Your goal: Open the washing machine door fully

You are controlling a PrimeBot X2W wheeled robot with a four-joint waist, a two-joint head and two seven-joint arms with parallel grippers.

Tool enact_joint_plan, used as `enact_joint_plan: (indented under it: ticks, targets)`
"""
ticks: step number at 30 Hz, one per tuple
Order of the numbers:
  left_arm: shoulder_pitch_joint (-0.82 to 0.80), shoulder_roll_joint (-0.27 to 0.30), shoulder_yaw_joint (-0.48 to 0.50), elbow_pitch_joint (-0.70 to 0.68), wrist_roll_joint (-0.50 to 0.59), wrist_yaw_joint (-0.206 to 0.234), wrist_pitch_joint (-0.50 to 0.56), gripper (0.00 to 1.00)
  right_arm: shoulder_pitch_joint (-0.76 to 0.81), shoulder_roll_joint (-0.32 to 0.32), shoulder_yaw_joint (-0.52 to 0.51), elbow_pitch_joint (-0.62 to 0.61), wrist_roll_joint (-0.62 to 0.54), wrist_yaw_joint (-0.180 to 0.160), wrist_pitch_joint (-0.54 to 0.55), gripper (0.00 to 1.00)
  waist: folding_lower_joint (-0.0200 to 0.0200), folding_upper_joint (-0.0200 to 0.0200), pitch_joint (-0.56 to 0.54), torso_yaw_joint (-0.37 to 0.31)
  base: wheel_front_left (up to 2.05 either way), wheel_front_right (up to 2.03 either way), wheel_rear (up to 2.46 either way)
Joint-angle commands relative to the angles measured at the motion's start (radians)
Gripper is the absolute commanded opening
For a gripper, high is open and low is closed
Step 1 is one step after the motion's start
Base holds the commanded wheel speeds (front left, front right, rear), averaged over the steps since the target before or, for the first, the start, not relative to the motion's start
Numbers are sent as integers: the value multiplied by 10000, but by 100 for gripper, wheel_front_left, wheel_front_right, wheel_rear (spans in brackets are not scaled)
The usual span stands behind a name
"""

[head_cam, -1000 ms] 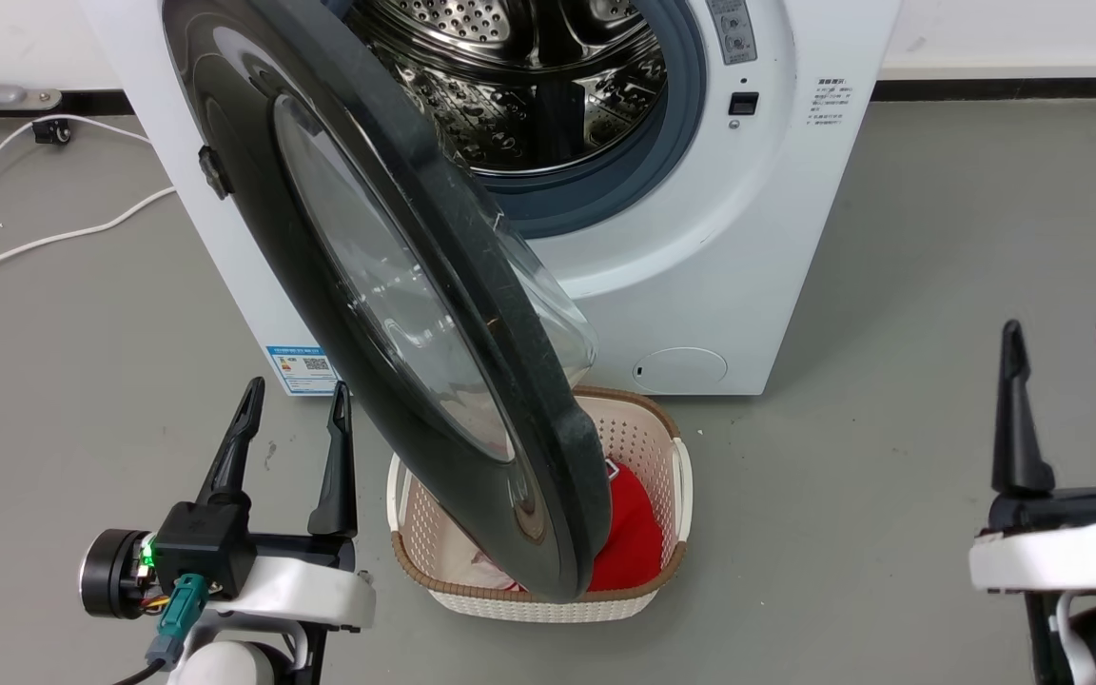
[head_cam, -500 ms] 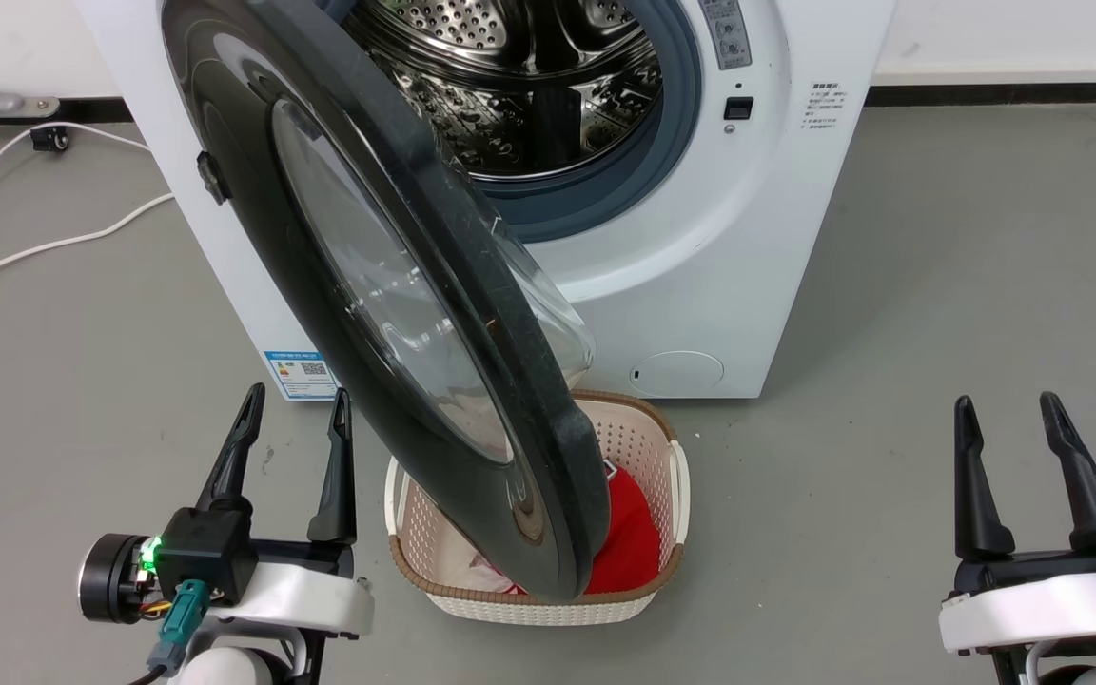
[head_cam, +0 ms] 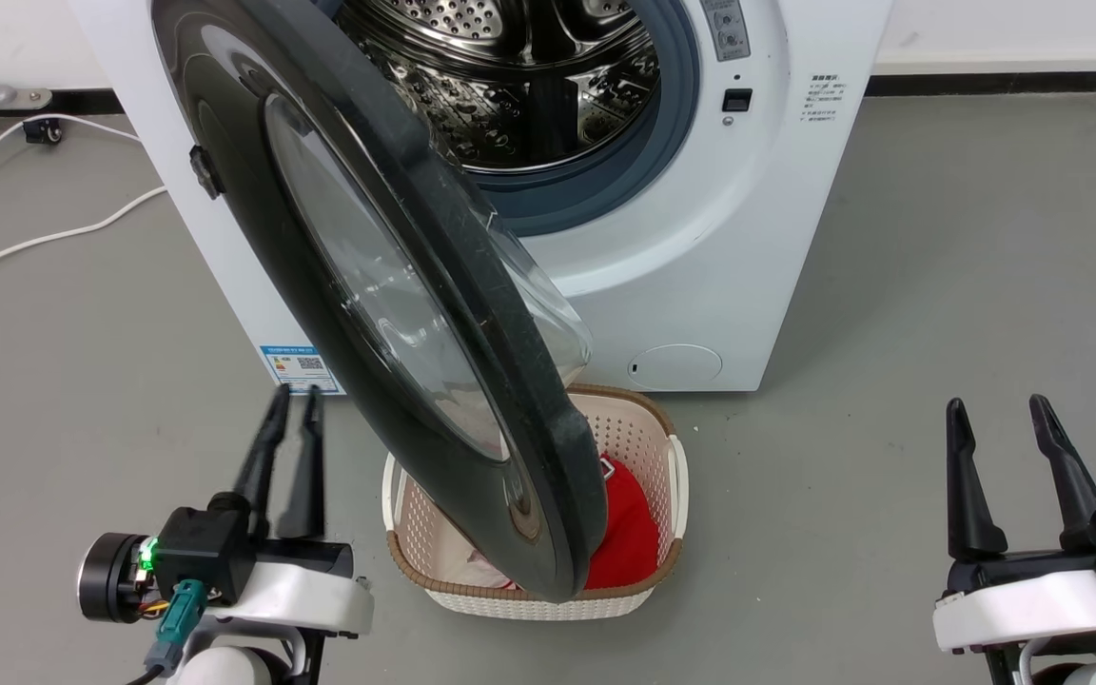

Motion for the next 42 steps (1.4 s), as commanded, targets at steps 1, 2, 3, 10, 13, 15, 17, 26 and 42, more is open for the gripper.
enact_joint_plan:
  ticks: [1, 2, 3, 10, 13, 15, 17, 26, 42]
  targets:
    - [-65, 8, 6, -28, -24, -9, -24, 0, -145, 32, -2, 29, 36, -7, -59, 100, 0, 0, 9, 4, 0, 0, 0]
    - [-73, 6, 6, -32, -23, -15, -26, 0, -174, 33, -2, 37, 43, -7, -71, 100, 0, 0, 21, 6, 0, 0, 0]
    - [-84, 5, 10, -41, -36, -19, -26, 0, -198, 33, 1, 54, 69, -7, -79, 100, 0, 0, 27, 6, 0, 0, 0]
    - [-279, -1, 95, -607, -118, 55, -24, 0, -221, 31, -61, 186, 160, -7, -88, 100, 0, 0, 75, 37, 0, 0, 0]
    - [-499, -1, 113, -1333, -54, 111, -26, 0, -266, 33, -72, 226, 173, -7, -83, 100, 0, 0, 93, 59, 0, 0, 0]
    - [-616, -7, 100, -1905, -74, 122, -24, 0, -299, 32, -79, 245, 187, -7, -91, 100, 0, 0, 102, 70, 0, 0, 0]
    - [-848, -10, 43, -2671, -67, 139, -24, 0, -329, 32, -83, 262, 191, -7, -97, 100, 0, 0, 117, 81, 0, 0, 0]
    - [-1770, -19, -1275, -5475, -62, -40, -17, 0, -434, 32, -14, 358, 275, -7, -78, 100, 0, 0, 174, 26, 0, 0, 0]
    - [-600, 336, -5402, -4227, -1210, -430, -18, 0, -316, 32, -4, 621, 411, -7, -44, 100, 0, 0, 104, -119, 0, 0, 0]
